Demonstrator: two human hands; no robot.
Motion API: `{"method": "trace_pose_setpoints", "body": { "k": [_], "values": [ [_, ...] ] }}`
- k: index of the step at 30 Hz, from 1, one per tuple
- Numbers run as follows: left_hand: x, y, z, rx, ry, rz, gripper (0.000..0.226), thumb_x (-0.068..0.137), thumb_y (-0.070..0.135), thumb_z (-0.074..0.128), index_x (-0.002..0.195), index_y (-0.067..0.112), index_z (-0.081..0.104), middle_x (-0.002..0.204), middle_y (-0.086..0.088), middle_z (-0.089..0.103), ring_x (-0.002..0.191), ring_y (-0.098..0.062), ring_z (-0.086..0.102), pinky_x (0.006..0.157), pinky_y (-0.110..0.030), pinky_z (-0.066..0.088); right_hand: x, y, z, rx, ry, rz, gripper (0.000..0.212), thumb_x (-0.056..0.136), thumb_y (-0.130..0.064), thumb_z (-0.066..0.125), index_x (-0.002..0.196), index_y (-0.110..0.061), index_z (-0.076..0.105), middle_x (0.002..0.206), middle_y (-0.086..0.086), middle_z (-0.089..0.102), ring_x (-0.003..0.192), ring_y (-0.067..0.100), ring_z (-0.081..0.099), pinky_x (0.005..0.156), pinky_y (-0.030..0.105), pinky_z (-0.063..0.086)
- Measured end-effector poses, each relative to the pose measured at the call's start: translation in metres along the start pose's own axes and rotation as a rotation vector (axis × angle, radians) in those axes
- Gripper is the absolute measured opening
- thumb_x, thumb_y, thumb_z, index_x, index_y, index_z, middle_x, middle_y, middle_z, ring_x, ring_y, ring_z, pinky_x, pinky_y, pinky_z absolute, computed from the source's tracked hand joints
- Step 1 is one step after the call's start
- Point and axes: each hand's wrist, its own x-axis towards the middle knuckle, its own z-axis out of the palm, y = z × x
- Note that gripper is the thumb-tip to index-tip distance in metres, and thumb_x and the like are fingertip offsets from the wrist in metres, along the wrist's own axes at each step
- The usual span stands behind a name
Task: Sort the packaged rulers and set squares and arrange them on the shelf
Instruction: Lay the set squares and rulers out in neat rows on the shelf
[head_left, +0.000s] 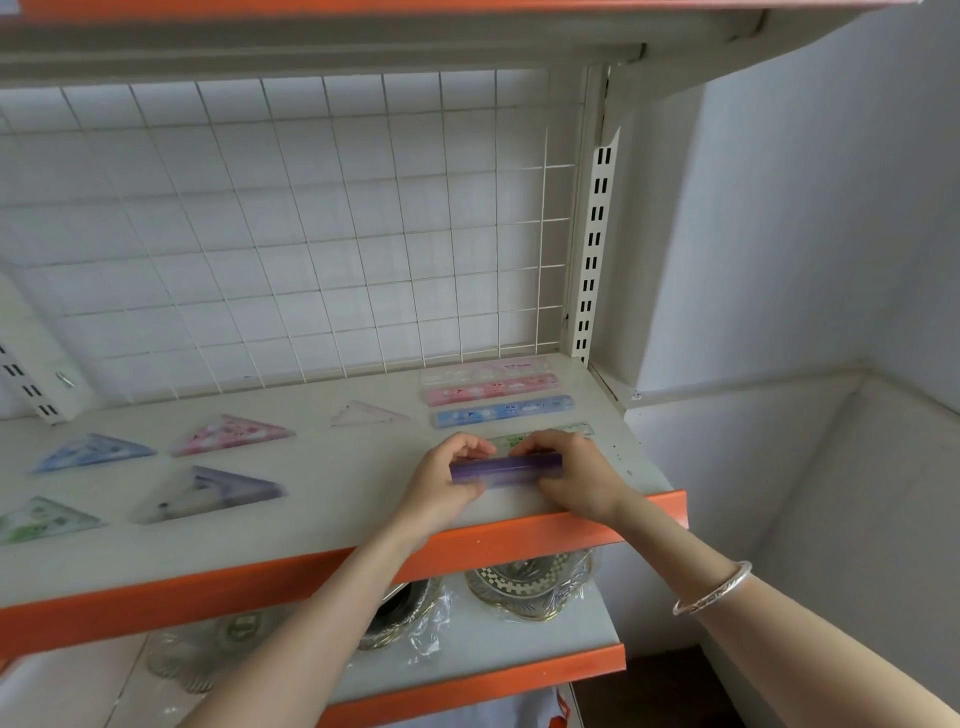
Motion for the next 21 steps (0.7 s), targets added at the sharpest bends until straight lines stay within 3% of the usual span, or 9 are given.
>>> {"method": "trace_pose_setpoints", "body": {
  "k": [7,11,14,18,21],
  "values": [
    [-0.003,-0.001,-0.002,0.028,-0.025,-0.009,0.045,0.075,-0.014,0.056,0.089,0.028,0.060,0.099,0.009,0.062,0.095,-0.003,0.053,0.080,-0.002,0.036,-0.002,0.004,-0.009,0.021,-0.038,0.012,0.048,0.066,0.011,0.051,0.097,-0.023,0.065,0.097,-0.007,0.065,0.094,0.009,0.059,0.083,0.006,0.040],
    [-0.005,-0.001,0.000,0.050,-0.038,0.015,0.044,0.076,-0.014,0.054,0.092,0.027,0.060,0.100,0.008,0.062,0.097,-0.003,0.054,0.082,-0.003,0.036,-0.004,0.003,-0.005,-0.004,-0.034,-0.018,0.045,0.065,0.009,0.052,0.099,-0.017,0.068,0.098,-0.003,0.067,0.095,0.013,0.060,0.086,0.017,0.044],
    [-0.006,-0.002,0.001,0.055,-0.057,0.029,0.041,0.077,-0.013,0.055,0.094,0.024,0.059,0.100,0.006,0.060,0.097,-0.004,0.054,0.085,-0.006,0.036,-0.004,0.003,-0.003,-0.032,-0.049,-0.036,0.044,0.064,0.005,0.052,0.098,-0.018,0.068,0.097,-0.003,0.067,0.095,0.014,0.060,0.089,0.027,0.046],
    [-0.003,-0.003,-0.005,0.040,-0.097,-0.009,0.041,0.079,-0.012,0.059,0.094,0.026,0.059,0.100,0.008,0.060,0.097,-0.004,0.054,0.089,-0.014,0.039,-0.004,0.000,-0.008,-0.014,-0.060,-0.042,0.042,0.066,0.008,0.055,0.097,-0.020,0.064,0.098,-0.002,0.066,0.094,0.015,0.059,0.087,0.023,0.045],
    [0.004,0.004,-0.012,-0.043,-0.143,-0.126,0.038,0.081,-0.014,0.060,0.095,0.021,0.059,0.101,0.001,0.060,0.099,-0.014,0.054,0.092,-0.024,0.041,-0.003,-0.001,-0.010,-0.103,-0.075,-0.092,0.043,0.064,-0.006,0.067,0.104,-0.022,0.061,0.103,0.000,0.059,0.098,0.015,0.053,0.088,0.023,0.043]
  ]
}}
